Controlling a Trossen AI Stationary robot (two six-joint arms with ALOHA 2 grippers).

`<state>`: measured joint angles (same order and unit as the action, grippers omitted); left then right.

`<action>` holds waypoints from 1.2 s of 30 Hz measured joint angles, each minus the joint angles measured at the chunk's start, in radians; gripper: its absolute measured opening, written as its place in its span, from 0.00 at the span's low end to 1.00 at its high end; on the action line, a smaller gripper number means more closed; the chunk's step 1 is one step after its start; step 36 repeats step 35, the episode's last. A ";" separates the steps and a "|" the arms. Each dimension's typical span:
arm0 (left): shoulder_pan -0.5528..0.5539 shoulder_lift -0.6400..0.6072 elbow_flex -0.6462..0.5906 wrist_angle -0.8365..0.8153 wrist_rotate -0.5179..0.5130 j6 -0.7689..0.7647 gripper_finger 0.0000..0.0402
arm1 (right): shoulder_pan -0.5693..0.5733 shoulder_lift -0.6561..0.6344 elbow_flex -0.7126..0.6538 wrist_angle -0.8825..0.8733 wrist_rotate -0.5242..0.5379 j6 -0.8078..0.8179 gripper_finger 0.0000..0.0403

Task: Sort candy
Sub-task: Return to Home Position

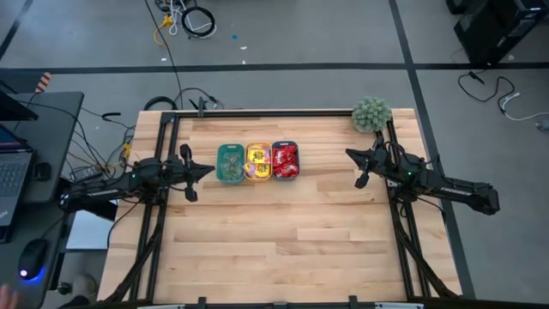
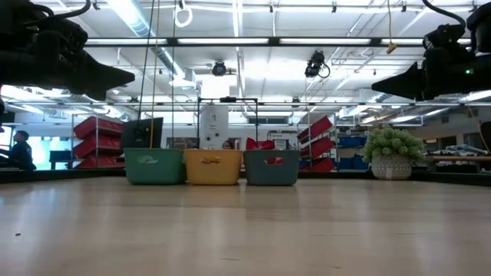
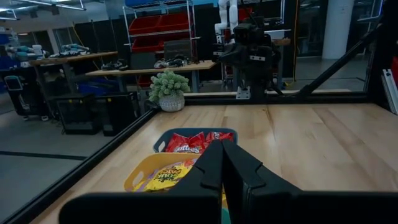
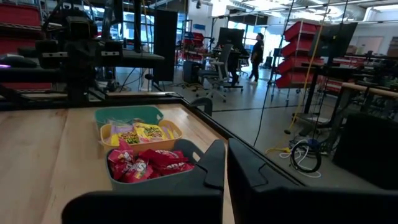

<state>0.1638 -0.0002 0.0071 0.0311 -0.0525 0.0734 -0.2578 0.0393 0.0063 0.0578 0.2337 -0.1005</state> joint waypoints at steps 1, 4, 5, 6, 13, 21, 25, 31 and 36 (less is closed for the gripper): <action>0.000 0.000 0.000 0.000 0.000 0.000 0.01 | 0.000 0.000 0.000 0.000 0.000 0.000 0.02; 0.000 0.000 0.000 0.000 0.000 0.000 0.01 | 0.000 0.000 0.000 0.000 0.000 0.000 0.01; 0.000 0.000 0.000 0.000 0.000 0.000 0.01 | 0.000 0.000 0.000 0.000 0.000 0.000 0.01; 0.000 0.000 0.000 0.000 0.000 0.000 0.01 | 0.000 0.000 0.000 0.000 0.000 0.000 0.01; 0.000 0.000 0.000 0.000 0.000 0.000 0.01 | 0.000 0.000 0.000 0.000 0.000 0.000 0.00; 0.000 0.000 0.000 0.000 0.000 0.000 0.01 | 0.000 0.000 0.000 0.000 0.000 0.000 0.02; 0.000 0.000 0.000 0.000 0.000 0.000 0.01 | 0.000 0.000 0.000 0.000 0.000 0.000 0.01; 0.000 0.000 0.000 0.000 0.000 0.000 0.01 | 0.000 0.000 0.000 0.000 0.000 0.000 0.00; 0.000 0.000 0.000 0.000 0.000 0.000 0.01 | 0.000 0.000 0.000 0.000 0.000 0.000 0.00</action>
